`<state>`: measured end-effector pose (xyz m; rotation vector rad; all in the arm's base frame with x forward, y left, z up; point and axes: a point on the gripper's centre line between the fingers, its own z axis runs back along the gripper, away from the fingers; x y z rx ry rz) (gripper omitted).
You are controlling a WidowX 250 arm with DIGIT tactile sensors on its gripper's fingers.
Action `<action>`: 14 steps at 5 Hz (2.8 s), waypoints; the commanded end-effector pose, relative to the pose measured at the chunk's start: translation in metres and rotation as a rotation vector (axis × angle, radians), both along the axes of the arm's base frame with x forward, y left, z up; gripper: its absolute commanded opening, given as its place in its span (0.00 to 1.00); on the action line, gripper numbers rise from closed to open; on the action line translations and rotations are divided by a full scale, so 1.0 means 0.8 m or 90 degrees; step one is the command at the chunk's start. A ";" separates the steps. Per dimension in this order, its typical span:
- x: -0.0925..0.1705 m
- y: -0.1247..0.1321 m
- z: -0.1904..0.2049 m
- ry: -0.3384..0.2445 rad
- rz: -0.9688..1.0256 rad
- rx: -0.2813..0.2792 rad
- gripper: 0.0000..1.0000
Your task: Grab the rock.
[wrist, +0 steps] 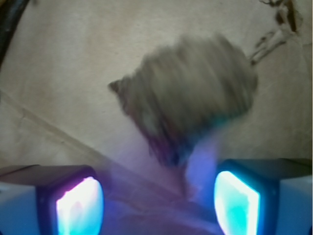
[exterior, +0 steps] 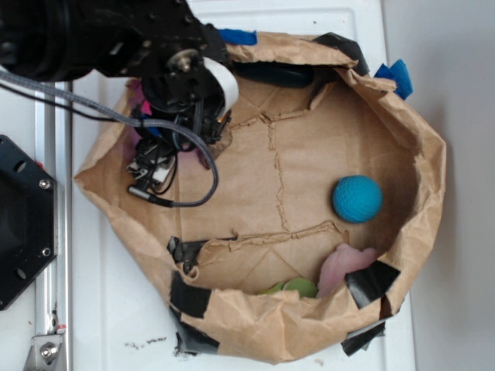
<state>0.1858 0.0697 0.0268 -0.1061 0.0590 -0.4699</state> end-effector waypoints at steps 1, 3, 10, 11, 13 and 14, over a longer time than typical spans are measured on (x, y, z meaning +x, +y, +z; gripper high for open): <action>-0.007 -0.009 0.013 -0.033 0.020 -0.014 0.00; -0.002 -0.014 0.019 -0.037 0.017 -0.021 0.00; 0.050 0.002 0.039 -0.050 0.036 -0.022 1.00; 0.051 -0.009 0.029 -0.046 0.016 -0.020 1.00; 0.047 -0.017 0.009 -0.033 -0.006 -0.001 1.00; 0.045 -0.019 0.005 -0.027 -0.015 0.000 1.00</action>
